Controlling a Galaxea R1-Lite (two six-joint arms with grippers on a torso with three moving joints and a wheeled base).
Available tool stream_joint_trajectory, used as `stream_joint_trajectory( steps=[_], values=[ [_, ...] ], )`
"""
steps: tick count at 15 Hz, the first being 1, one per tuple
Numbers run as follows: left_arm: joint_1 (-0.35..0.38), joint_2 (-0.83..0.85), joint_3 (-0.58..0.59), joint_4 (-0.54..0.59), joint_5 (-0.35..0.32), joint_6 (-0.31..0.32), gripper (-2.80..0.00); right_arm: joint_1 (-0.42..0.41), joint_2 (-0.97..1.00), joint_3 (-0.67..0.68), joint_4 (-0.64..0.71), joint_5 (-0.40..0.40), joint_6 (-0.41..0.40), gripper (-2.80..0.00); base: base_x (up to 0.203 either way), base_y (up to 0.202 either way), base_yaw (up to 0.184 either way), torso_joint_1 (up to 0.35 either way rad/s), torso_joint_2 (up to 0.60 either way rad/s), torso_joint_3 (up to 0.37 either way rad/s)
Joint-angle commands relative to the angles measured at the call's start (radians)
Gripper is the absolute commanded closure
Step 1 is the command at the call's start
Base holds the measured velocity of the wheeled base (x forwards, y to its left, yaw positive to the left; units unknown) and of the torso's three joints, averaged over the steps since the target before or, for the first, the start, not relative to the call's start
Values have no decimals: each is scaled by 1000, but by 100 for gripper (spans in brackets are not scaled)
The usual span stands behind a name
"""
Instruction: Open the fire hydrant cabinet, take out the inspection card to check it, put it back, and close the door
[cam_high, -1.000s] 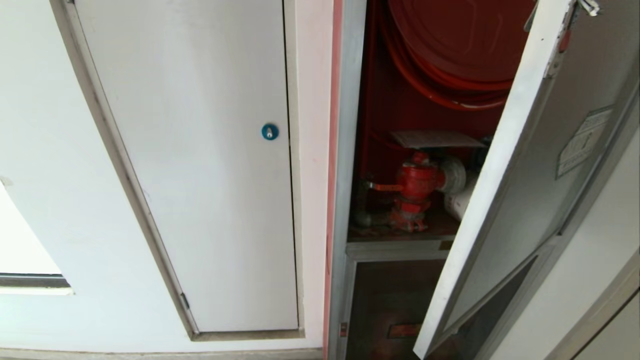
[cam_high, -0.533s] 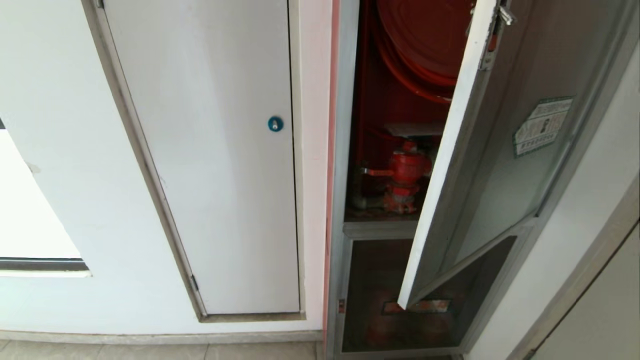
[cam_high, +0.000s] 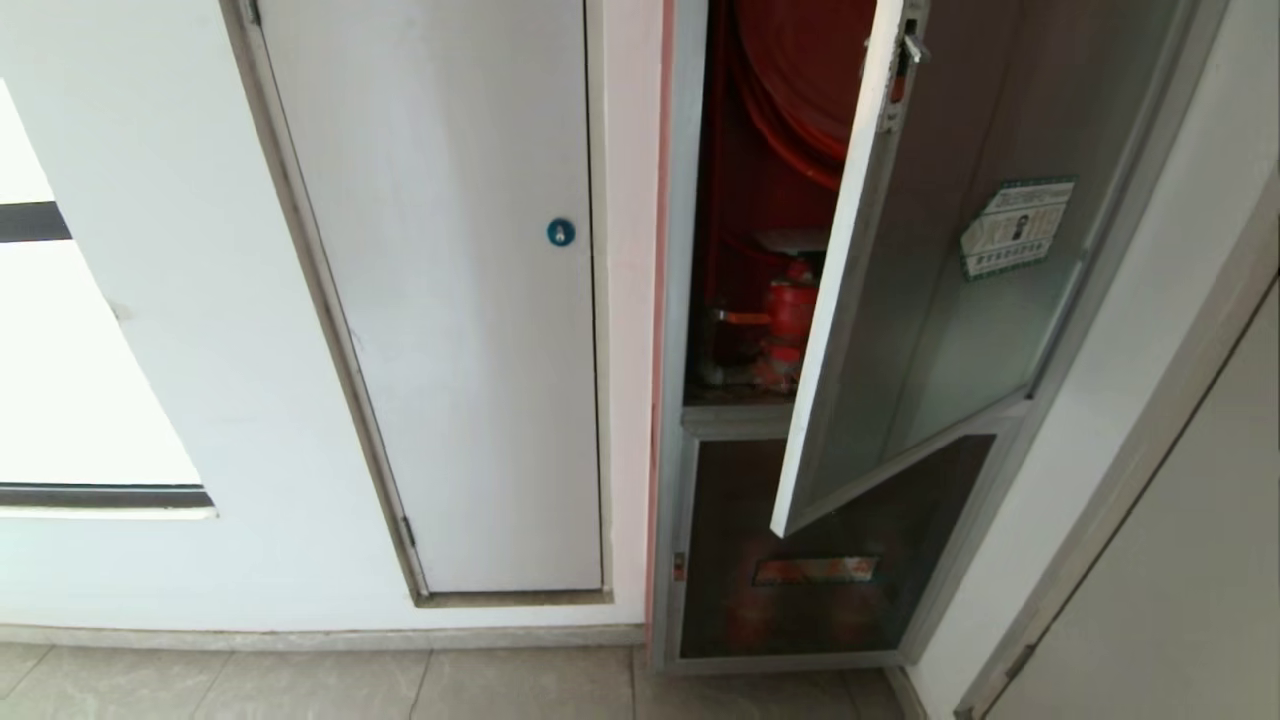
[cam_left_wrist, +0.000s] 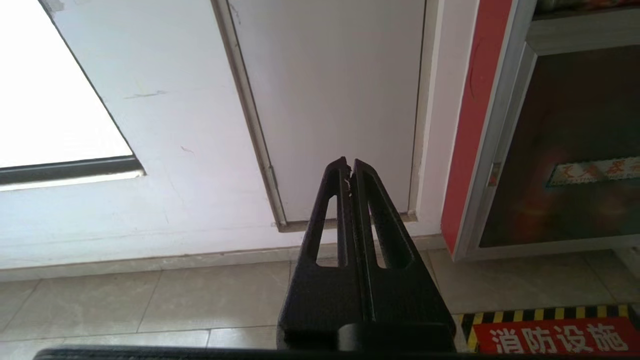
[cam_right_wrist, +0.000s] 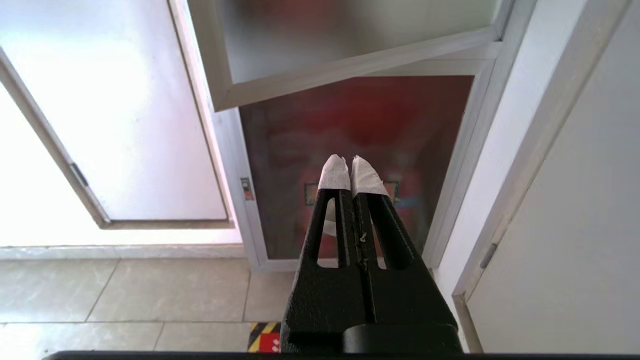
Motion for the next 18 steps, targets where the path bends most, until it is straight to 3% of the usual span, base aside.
stream_joint_trajectory(
  steps=[1,5,9,14,18],
  values=[
    [0,1,11,-1,0,2,0,0,2,2,0,0,0,0,-196,0,2,7,3,2],
    [0,1,11,-3,3,-18,0,0,2,2,0,0,0,0,-63,0,0,-2,-1,0],
    [0,1,11,-4,11,-83,0,0,2,2,0,0,0,0,0,0,0,6,1,-1],
    [0,1,11,-4,11,-84,0,0,2,2,0,0,0,0,0,0,0,0,0,0],
    [0,1,12,-4,11,-84,0,0,2,2,-2,-19,48,0,0,0,0,0,0,0]
  ],
)
